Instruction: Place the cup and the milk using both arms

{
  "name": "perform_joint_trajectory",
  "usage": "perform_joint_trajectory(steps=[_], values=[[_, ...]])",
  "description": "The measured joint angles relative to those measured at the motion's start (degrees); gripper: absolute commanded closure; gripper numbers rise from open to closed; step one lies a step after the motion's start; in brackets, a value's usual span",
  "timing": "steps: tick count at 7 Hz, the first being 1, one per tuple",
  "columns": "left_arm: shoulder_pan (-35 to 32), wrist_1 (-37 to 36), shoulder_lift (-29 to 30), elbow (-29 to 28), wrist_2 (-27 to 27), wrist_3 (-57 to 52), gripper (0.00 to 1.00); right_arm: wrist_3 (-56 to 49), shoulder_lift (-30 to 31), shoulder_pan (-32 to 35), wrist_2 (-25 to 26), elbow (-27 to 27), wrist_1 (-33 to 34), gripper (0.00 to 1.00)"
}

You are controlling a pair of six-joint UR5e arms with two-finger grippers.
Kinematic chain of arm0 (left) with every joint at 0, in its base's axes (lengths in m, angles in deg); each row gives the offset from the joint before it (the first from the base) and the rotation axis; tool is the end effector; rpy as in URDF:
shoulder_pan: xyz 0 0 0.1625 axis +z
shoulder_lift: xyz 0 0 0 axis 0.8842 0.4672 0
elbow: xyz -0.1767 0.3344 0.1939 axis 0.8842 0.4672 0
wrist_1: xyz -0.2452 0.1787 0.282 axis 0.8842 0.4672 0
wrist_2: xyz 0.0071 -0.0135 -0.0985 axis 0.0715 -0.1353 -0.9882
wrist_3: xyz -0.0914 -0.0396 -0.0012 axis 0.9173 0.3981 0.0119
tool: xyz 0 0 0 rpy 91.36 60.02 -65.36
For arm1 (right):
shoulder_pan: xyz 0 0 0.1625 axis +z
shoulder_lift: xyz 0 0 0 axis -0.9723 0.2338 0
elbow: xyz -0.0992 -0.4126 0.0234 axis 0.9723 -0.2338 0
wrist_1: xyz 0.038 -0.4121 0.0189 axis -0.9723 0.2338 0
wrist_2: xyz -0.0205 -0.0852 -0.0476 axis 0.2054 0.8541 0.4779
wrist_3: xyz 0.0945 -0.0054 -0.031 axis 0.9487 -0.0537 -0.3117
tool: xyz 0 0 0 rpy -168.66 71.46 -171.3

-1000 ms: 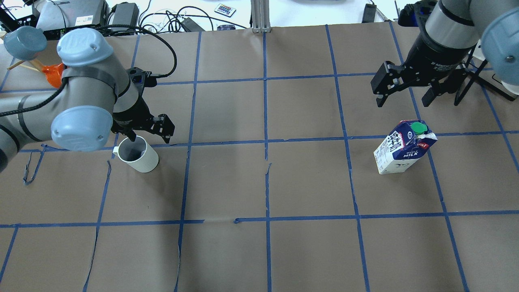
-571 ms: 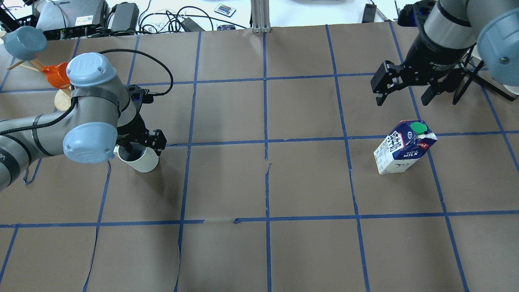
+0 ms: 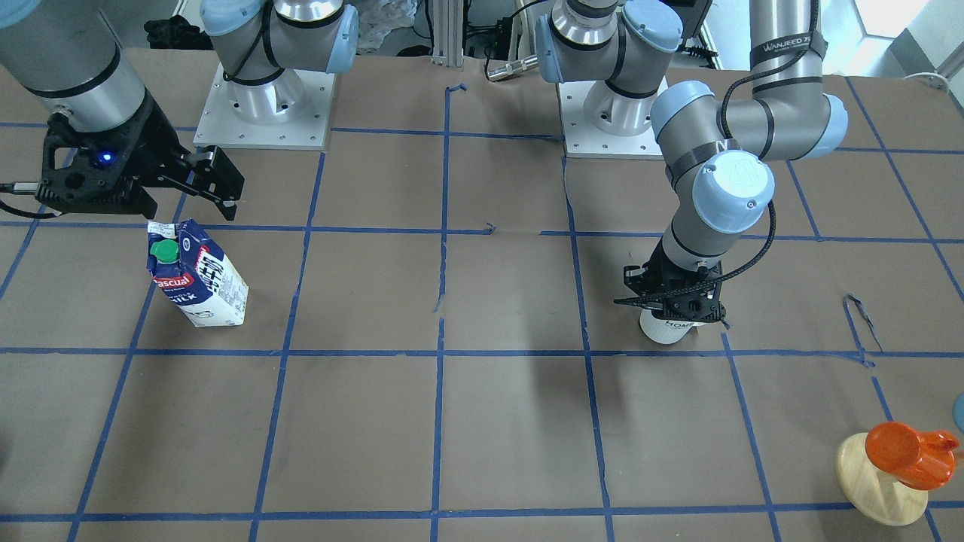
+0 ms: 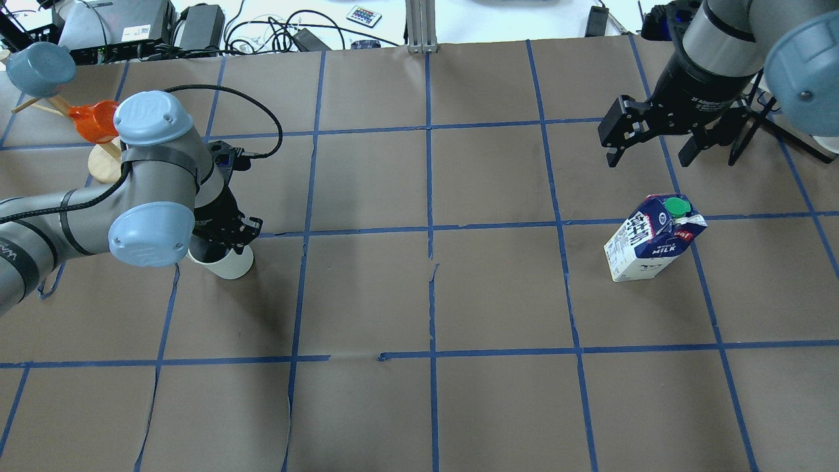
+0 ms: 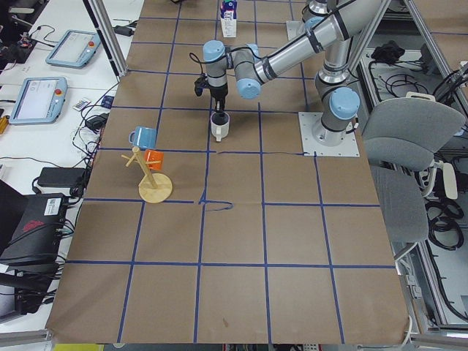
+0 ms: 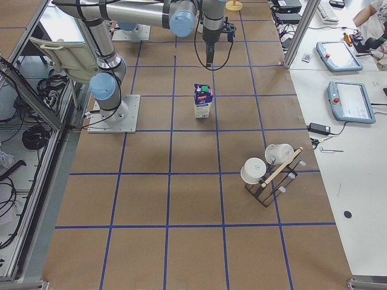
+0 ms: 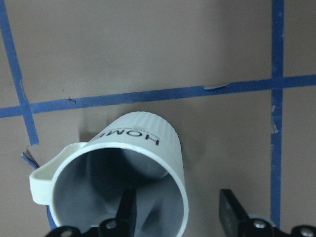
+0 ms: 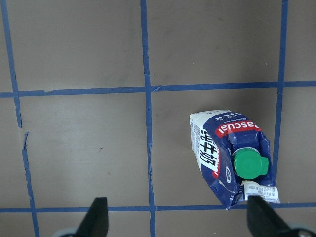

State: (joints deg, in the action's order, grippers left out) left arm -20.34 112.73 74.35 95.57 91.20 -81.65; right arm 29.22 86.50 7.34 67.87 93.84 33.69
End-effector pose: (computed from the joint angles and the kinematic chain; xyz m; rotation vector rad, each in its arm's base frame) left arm -0.0577 -0.5071 0.2435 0.1472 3.0503 0.1276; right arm 0.0822 -0.5012 0.4529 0.0397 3.1139 0.0559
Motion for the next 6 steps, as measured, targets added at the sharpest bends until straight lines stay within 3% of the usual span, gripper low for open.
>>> perform_joint_trajectory(steps=[3,6], values=[[-1.5,-0.2,-0.1,-1.8,-0.1,6.3,1.00,-0.1,-0.1,0.0,0.6,0.1,0.0,0.00],[-8.1,1.3,1.5,-7.4,-0.8,25.8,1.00,-0.1,-0.3,0.0,0.4,0.0,0.2,0.00]])
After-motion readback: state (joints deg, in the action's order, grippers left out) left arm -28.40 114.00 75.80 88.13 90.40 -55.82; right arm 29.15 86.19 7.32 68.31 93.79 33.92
